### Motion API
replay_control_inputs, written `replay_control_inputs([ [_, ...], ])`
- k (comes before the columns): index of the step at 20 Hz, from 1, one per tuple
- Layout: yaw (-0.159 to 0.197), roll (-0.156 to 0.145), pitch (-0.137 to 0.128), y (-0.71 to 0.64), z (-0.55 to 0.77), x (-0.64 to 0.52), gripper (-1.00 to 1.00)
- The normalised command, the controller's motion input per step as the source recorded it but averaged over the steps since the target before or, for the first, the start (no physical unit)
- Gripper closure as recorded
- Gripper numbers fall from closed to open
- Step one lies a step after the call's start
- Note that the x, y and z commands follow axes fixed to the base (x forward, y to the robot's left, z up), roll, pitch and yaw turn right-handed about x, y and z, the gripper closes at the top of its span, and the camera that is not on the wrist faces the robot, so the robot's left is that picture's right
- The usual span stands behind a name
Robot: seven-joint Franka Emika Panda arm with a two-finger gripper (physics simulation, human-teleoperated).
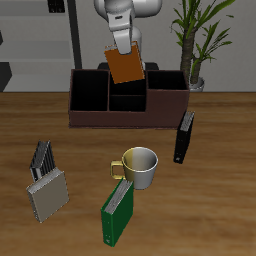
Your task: Place the orange book into the back desk caddy's back compartment
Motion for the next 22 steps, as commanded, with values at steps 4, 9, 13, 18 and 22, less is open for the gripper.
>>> replay_control_inputs([
  [4, 0.001, 0.004, 0.021, 0.02, -0.1, 0.02, 1.0],
  [9, -0.004, 0.008, 0.022, 0.01, -0.1, -0.05, 1.0],
  [13, -0.006, 0.003, 0.037, 0.04, -0.14, 0.01, 1.0],
  [18, -0.01, -0.001, 0.035, -0.02, -0.16, 0.01, 1.0],
  [22, -0.011, -0.008, 0.014, -0.04, -0.1, -0.04, 1.0],
])
